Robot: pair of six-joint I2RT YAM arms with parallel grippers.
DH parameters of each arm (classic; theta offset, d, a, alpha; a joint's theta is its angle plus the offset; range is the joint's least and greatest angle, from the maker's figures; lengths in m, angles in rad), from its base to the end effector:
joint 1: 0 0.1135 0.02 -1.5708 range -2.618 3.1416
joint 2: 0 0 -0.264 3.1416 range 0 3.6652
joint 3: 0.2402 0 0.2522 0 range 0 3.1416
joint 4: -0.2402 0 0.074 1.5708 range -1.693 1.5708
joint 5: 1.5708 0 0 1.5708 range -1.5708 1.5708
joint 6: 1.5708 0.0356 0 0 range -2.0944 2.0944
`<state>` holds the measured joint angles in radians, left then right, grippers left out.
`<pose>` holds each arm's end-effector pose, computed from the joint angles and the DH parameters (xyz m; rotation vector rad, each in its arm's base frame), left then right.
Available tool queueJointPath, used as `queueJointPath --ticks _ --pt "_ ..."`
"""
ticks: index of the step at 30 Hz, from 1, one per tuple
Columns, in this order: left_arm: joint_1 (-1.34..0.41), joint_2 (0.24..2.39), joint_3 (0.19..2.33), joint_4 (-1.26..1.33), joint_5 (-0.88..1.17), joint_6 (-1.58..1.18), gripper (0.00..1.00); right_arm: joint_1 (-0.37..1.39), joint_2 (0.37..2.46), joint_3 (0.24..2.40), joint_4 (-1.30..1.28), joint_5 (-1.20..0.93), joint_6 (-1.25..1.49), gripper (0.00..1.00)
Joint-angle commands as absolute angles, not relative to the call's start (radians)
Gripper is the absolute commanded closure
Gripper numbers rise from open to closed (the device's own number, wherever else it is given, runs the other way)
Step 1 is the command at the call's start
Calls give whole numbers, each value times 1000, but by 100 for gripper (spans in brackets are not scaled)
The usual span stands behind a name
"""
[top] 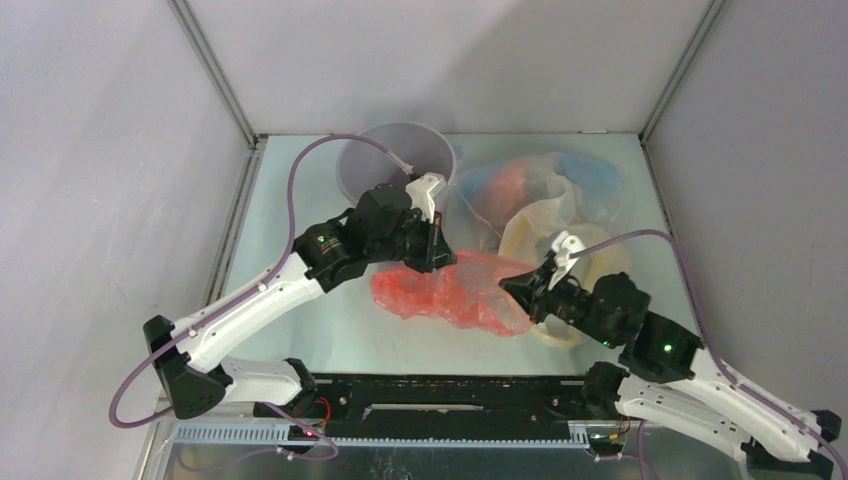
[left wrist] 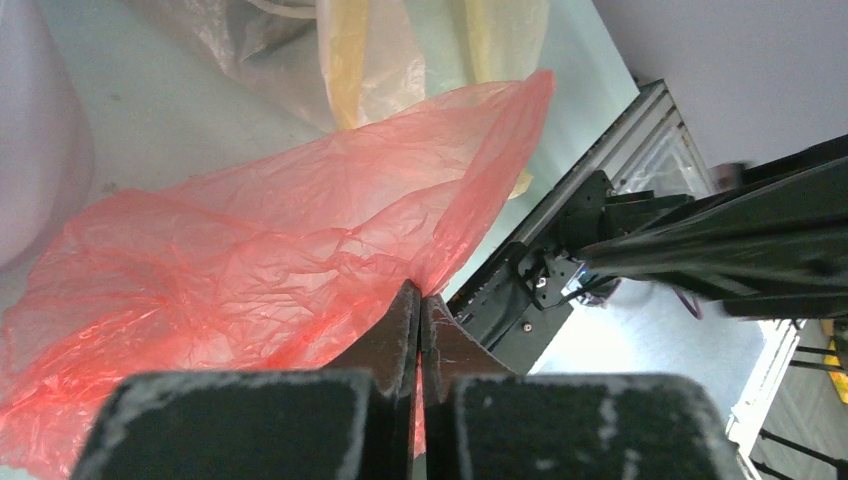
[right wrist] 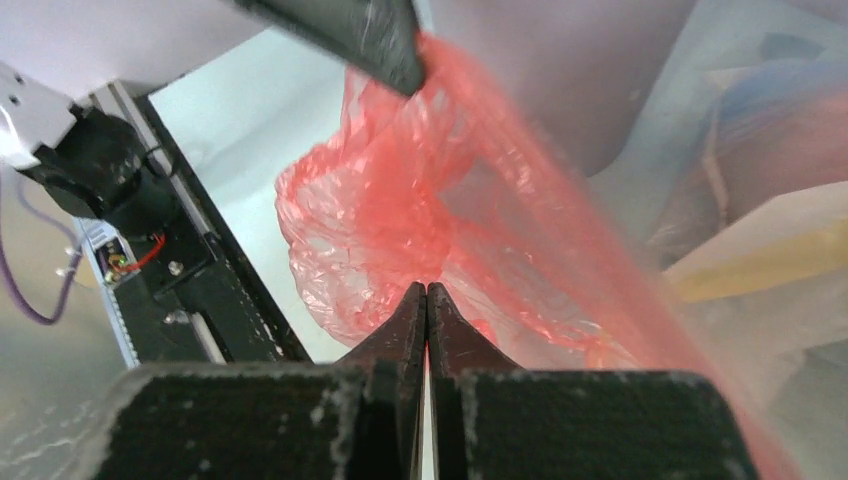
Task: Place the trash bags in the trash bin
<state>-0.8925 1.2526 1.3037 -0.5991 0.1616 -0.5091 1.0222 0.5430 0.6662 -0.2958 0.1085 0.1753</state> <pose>0.1663 -0.2155 0.3798 0.5353 2.2149 -0.9646 0.0750 0.1153 0.3208 -0.6669 1.6803 0.7747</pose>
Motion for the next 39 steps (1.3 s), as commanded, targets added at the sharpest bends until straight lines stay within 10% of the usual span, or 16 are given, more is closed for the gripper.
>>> queueJointPath --ticks 1,39 --pt "-878 1257 1347 -554 217 -545 100 1076 571 540 24 185 127 100" --pt "-867 1263 1465 -462 501 -652 100 1202 948 409 374 469 26 100"
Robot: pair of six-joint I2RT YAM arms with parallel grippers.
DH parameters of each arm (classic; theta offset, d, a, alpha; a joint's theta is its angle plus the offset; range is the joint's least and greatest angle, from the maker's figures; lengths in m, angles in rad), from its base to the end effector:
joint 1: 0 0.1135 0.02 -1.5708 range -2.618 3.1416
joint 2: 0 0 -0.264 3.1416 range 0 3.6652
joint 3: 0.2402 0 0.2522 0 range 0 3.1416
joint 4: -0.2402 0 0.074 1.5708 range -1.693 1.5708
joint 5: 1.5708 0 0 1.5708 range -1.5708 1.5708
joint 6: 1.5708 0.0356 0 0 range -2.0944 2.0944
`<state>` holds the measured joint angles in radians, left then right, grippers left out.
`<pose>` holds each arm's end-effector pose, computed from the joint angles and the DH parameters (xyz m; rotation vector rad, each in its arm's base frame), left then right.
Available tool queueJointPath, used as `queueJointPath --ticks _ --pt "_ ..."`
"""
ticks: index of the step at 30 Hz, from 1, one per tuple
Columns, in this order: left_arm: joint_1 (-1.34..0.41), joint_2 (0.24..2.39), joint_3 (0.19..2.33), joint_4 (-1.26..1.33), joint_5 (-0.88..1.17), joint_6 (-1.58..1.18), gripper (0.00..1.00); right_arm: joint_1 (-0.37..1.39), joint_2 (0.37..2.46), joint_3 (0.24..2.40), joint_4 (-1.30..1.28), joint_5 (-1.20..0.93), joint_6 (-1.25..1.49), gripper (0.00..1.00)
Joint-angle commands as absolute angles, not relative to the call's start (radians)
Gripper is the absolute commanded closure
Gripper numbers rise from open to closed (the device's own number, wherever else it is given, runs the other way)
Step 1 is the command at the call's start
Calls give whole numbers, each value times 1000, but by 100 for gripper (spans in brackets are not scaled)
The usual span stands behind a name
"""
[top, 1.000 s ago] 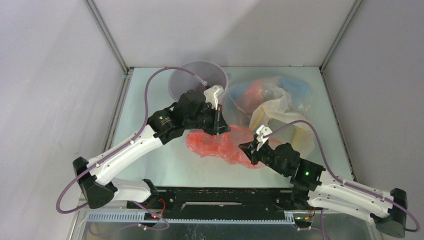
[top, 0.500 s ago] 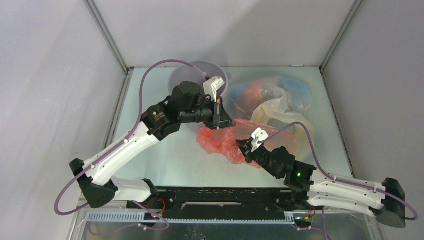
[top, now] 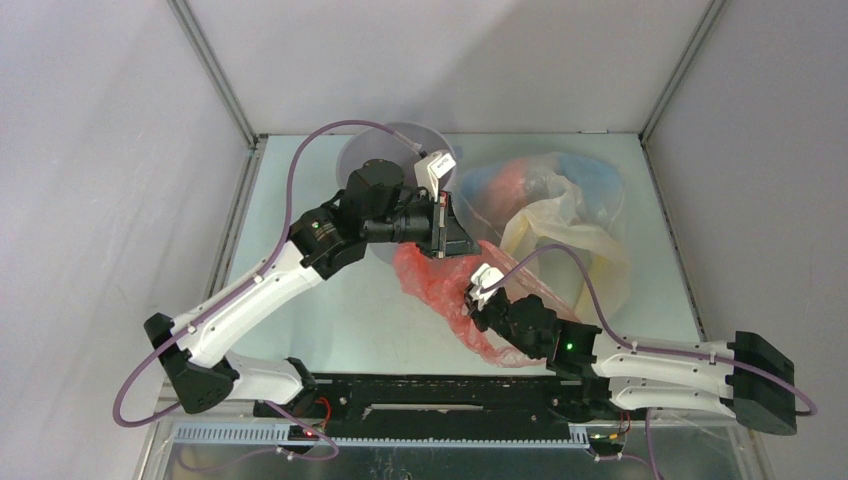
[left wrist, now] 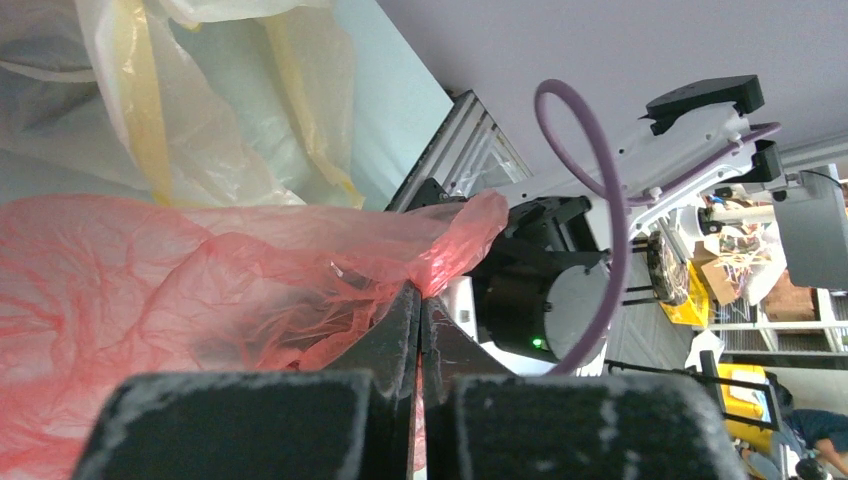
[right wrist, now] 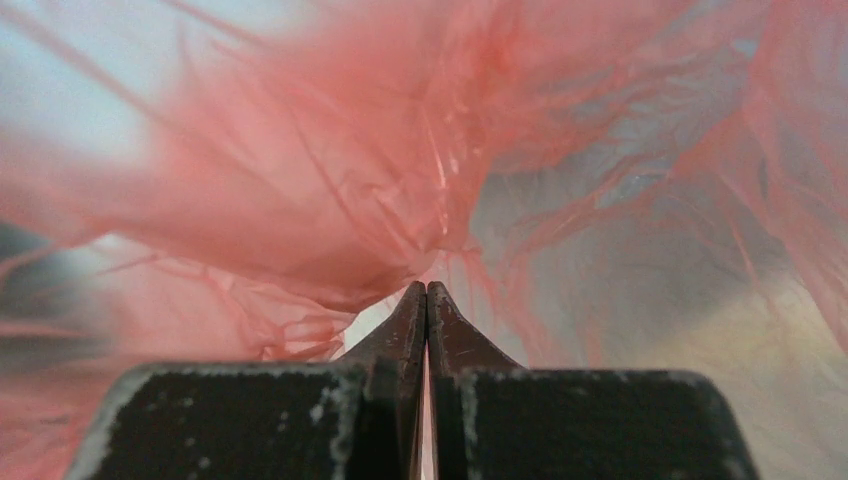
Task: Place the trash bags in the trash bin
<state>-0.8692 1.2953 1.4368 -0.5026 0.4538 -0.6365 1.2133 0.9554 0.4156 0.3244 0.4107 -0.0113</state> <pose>0.1697 -0.2250 0.4240 0.5908 2.0970 -1.3793 0.0878 0.1943 0.2318 -0.7748 1.6198 0.5017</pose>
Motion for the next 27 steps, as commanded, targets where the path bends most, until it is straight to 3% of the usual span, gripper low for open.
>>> queueJointPath --ticks 1,10,20,27 --pt "-867 1255 1463 -462 502 -652 100 1189 938 404 372 466 40 100" --pt "-871 1212 1418 -417 524 -674 100 1014 813 356 379 245 172 100" --pt "-958 1322 1511 -352 560 -707 100 1017 981 442 395 202 249 100" --pt "-996 1384 1563 -349 555 -700 100 1020 911 442 491 18 334 100"
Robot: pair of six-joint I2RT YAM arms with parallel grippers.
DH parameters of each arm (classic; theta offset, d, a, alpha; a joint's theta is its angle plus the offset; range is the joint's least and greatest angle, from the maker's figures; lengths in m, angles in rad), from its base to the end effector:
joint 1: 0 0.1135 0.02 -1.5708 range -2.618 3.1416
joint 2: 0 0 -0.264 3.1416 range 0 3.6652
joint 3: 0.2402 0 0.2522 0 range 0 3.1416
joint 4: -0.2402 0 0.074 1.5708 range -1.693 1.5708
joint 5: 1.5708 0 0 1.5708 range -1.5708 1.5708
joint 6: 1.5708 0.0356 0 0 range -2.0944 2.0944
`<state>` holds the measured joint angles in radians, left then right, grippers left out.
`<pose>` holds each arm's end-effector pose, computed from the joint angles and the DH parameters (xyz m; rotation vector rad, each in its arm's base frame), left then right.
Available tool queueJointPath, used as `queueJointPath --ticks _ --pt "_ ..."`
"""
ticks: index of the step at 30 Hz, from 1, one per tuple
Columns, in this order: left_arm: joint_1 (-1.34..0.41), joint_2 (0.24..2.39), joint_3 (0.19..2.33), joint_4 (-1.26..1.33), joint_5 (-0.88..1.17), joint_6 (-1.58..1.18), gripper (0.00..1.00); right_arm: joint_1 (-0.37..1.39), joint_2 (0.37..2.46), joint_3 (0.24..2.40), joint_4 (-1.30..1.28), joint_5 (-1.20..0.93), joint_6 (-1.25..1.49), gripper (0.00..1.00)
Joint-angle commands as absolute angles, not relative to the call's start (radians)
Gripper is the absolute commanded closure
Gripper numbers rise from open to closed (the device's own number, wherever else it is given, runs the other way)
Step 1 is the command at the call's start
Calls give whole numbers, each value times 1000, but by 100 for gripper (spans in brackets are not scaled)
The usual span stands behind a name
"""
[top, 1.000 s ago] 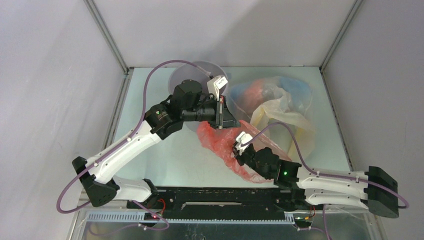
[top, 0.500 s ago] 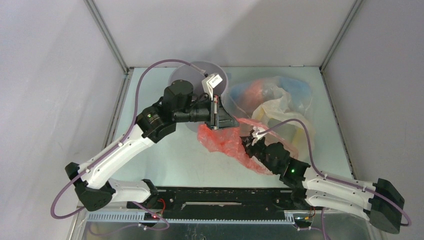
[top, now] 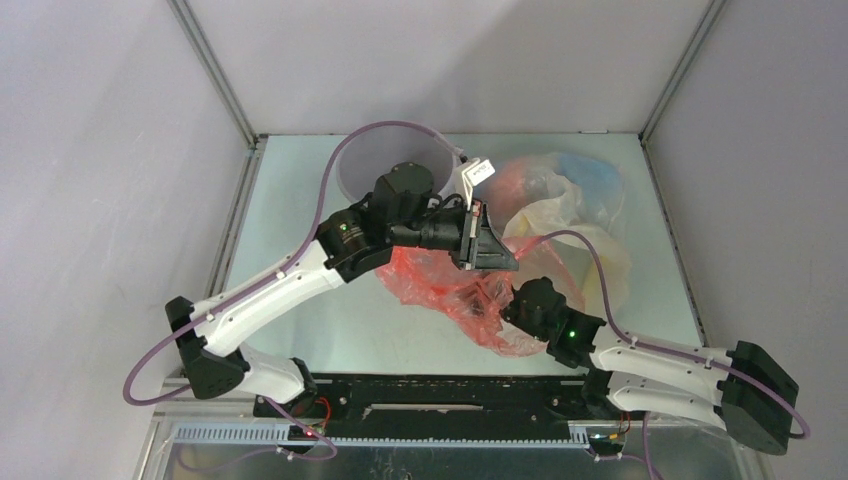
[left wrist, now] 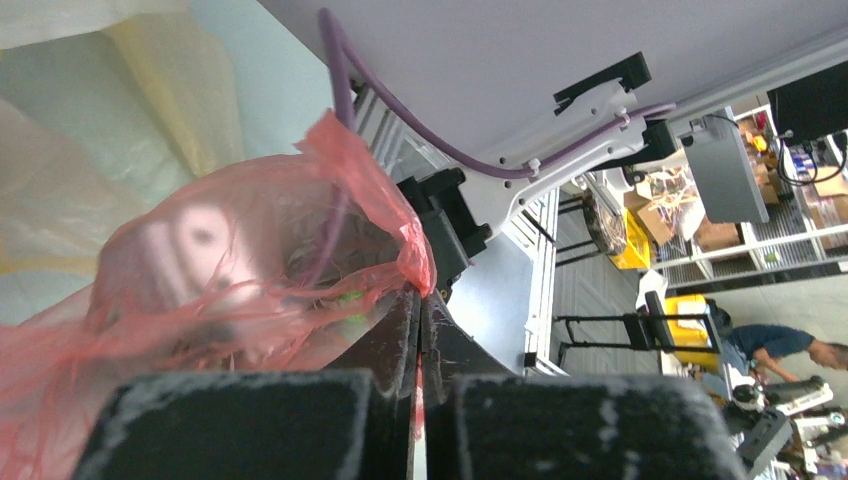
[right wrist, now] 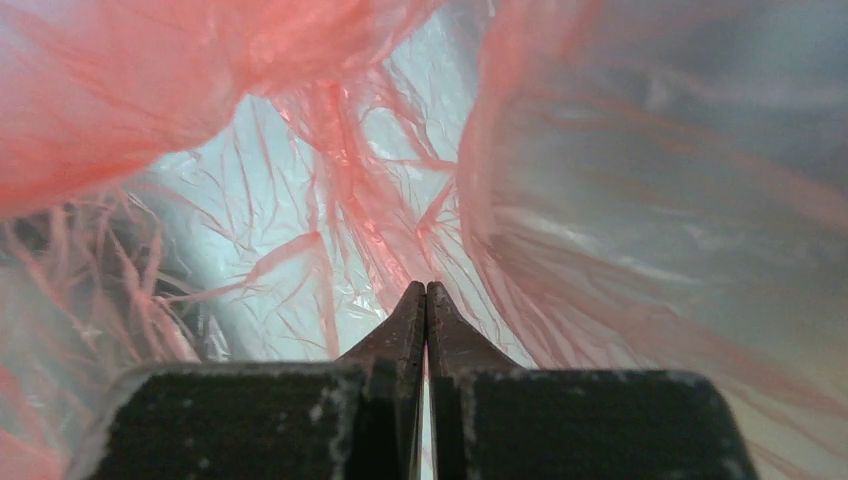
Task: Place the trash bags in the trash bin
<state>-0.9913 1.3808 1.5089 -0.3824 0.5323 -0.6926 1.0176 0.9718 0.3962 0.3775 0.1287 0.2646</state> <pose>0.1529 -0.2666 0.4372 0.7471 2.0022 -1.5859 0.1176 0.1818 0.2270 -0.5854 1.7447 0.8055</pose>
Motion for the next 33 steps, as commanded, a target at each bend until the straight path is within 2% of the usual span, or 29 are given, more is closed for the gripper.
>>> queueJointPath --ticks 1,15,22,28,33 --pt "-994 1381 1564 -350 551 -696 100 1021 895 442 492 12 348 100" --pt "-994 1375 1583 -343 541 -691 100 1029 840 465 540 -97 557 100" --pt "-994 1437 1717 -342 563 -705 100 1109 946 483 550 -9 571 100" --pt "-997 1464 1860 -298 589 -765 100 1067 1013 483 553 -3 599 100" --pt "-996 1426 1897 -303 598 -765 100 1013 1000 483 428 55 616 100"
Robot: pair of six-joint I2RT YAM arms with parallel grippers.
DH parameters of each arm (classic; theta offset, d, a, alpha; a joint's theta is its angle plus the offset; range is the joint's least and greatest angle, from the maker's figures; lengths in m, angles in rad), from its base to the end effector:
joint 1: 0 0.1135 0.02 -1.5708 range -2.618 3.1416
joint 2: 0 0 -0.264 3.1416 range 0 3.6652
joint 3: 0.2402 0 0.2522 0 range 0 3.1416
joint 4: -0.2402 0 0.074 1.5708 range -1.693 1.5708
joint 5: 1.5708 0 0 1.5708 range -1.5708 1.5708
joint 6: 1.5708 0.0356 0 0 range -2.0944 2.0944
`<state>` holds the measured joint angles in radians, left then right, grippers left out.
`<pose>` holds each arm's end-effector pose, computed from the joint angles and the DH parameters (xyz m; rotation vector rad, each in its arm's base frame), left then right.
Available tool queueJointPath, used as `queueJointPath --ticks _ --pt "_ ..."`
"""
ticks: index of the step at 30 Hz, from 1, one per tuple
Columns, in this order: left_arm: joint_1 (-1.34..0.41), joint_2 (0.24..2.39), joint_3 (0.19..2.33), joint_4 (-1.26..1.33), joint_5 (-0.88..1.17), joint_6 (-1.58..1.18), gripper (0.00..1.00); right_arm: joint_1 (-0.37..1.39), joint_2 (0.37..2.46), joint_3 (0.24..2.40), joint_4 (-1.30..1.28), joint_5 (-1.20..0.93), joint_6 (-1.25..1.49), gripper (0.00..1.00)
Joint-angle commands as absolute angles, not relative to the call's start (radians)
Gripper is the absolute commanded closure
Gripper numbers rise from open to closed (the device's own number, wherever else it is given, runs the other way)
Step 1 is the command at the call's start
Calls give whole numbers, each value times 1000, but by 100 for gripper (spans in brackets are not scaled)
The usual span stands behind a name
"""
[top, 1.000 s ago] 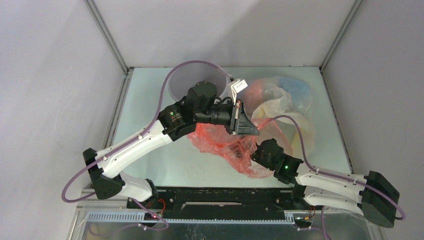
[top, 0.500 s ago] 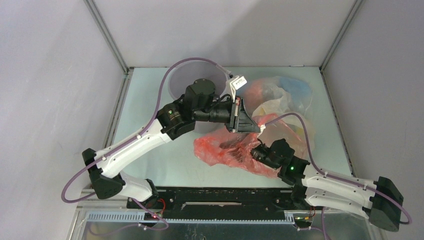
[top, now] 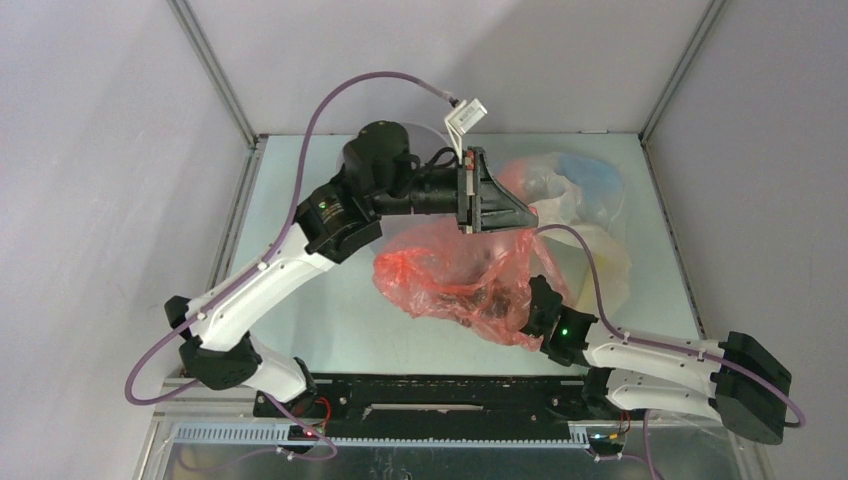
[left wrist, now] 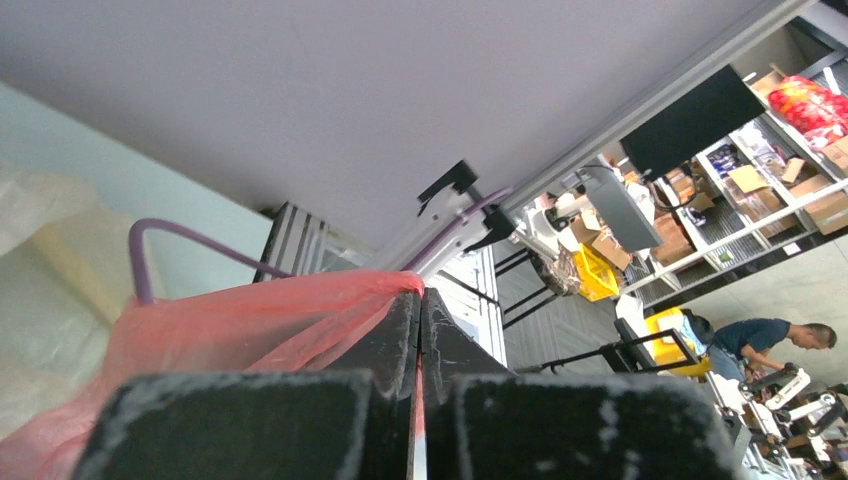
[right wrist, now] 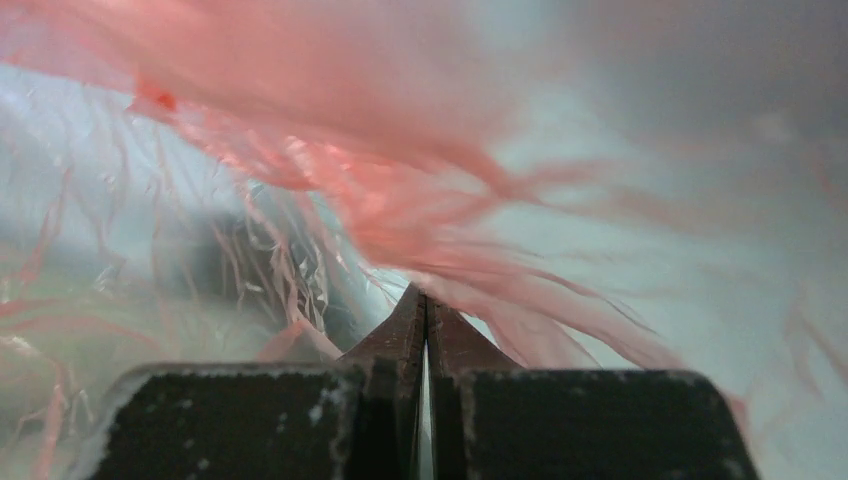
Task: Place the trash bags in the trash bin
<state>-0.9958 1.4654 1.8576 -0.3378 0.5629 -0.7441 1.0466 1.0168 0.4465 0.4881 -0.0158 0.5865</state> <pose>0.1470 -0.2618 0.5308 0.7498 1.6692 -1.7387 0.1141 0.1985 0.2473 -0.4257 1.7601 1.2252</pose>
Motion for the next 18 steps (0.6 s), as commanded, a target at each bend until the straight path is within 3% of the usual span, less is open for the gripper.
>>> queueJointPath --ticks 1,6,11,18 --pt "-996 1412 1893 -312 590 -756 100 1008 988 484 394 87 613 100" --pt "-994 1368 1893 -461 492 -669 100 1026 896 484 259 251 592 100" --pt "-996 1387 1844 -449 507 -674 100 1053 829 493 338 125 527 100" --pt "-1052 1472 1846 -356 543 -712 100 1080 905 558 415 68 549 100"
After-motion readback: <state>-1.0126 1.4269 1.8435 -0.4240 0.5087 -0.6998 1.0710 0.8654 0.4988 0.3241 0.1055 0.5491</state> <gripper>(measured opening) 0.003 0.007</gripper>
